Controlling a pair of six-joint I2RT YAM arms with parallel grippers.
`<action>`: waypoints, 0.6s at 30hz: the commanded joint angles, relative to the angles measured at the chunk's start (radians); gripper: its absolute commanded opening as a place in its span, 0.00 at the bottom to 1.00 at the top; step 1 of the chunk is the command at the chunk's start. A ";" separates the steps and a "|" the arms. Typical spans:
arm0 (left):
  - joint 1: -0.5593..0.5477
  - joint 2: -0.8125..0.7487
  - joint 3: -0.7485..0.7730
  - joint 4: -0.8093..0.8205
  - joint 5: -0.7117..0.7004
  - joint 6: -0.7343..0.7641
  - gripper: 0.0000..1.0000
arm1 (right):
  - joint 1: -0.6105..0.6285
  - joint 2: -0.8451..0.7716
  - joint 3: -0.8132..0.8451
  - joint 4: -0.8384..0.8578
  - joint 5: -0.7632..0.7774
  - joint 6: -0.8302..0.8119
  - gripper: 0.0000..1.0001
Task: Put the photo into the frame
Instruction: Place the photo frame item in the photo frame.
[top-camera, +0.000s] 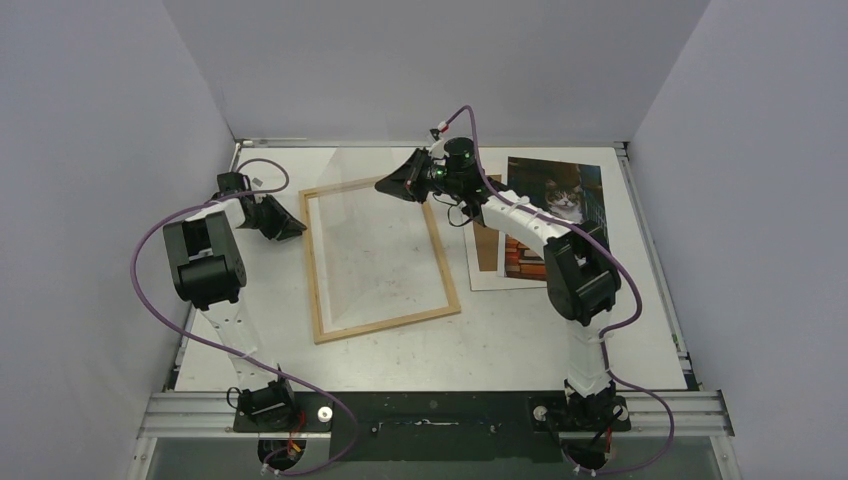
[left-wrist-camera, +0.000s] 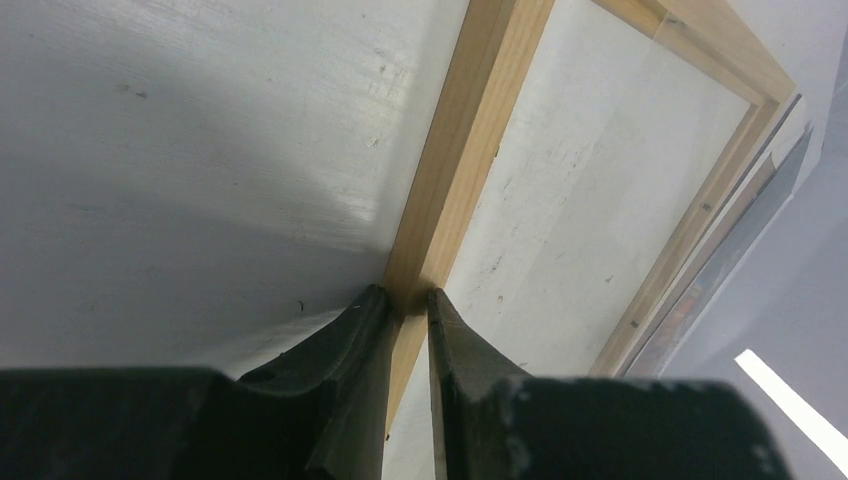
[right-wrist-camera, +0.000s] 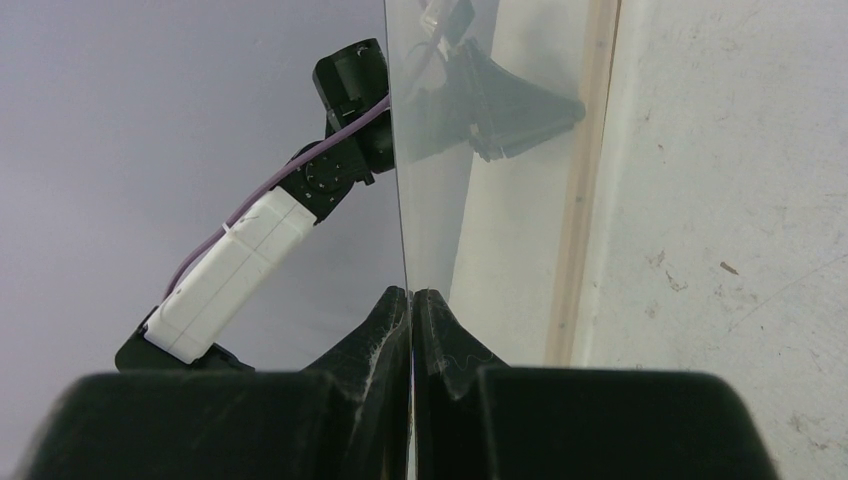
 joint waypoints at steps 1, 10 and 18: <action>-0.015 0.026 0.011 0.002 -0.026 0.018 0.14 | 0.005 0.001 0.006 0.092 -0.002 0.055 0.00; -0.015 0.031 0.005 -0.001 -0.029 0.027 0.08 | 0.009 0.019 0.007 0.117 0.006 0.115 0.00; -0.015 0.033 0.006 -0.002 -0.023 0.027 0.06 | 0.016 0.040 0.011 0.060 0.014 0.056 0.00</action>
